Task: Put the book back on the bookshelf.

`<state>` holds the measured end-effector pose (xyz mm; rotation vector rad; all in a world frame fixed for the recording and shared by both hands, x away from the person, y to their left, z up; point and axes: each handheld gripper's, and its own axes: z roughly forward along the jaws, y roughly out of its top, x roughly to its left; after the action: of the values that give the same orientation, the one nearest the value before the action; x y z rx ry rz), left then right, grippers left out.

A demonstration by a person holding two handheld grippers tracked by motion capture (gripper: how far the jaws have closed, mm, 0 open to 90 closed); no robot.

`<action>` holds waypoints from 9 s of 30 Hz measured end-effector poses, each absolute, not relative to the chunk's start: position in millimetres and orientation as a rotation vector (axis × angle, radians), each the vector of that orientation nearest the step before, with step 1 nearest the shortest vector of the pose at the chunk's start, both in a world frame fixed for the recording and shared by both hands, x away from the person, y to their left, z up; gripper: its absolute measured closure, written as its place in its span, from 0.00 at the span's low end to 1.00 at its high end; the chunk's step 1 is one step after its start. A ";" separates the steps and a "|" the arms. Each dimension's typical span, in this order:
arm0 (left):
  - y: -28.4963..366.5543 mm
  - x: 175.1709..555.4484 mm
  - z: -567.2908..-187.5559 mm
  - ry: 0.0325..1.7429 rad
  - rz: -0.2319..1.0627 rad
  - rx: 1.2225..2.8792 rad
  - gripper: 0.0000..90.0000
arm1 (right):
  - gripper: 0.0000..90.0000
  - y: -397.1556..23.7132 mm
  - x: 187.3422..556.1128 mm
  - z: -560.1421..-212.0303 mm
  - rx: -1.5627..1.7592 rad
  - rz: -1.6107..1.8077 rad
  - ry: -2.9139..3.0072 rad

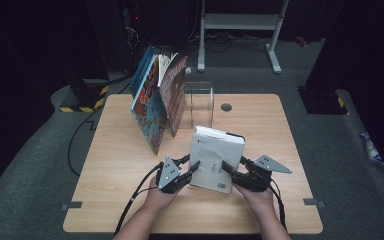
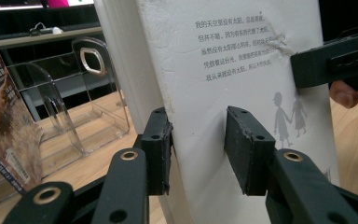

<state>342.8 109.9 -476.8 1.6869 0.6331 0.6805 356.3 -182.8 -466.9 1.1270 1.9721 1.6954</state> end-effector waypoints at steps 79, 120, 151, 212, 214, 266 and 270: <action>230.3 343.3 -524.2 1.171 0.736 1.910 0.38 | 0.41 -163.8 328.6 -436.3 0.770 1.670 2.049; 229.2 350.6 -525.7 1.222 0.674 1.962 0.36 | 0.59 -169.2 340.4 -440.0 0.916 1.528 1.838; 227.4 350.5 -526.2 1.230 0.698 1.981 0.35 | 0.49 -155.1 336.9 -429.4 1.056 1.448 1.858; 228.7 352.3 -526.3 1.244 0.676 1.988 0.36 | 0.60 -128.4 365.4 -396.3 1.081 1.360 1.854; 228.6 352.2 -526.3 1.243 0.675 1.988 0.36 | 0.60 -121.0 370.4 -389.5 1.059 1.356 1.829; 230.5 352.7 -526.0 1.224 0.646 1.995 0.36 | 0.60 -54.3 521.5 -398.5 1.155 1.270 1.697; 230.1 352.4 -526.3 1.223 0.647 1.990 0.36 | 0.60 -53.7 523.2 -400.6 1.156 1.269 1.693</action>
<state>352.4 230.1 -526.3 1.9904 1.2229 0.6475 523.2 -53.7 -400.6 1.1559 1.6930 1.2686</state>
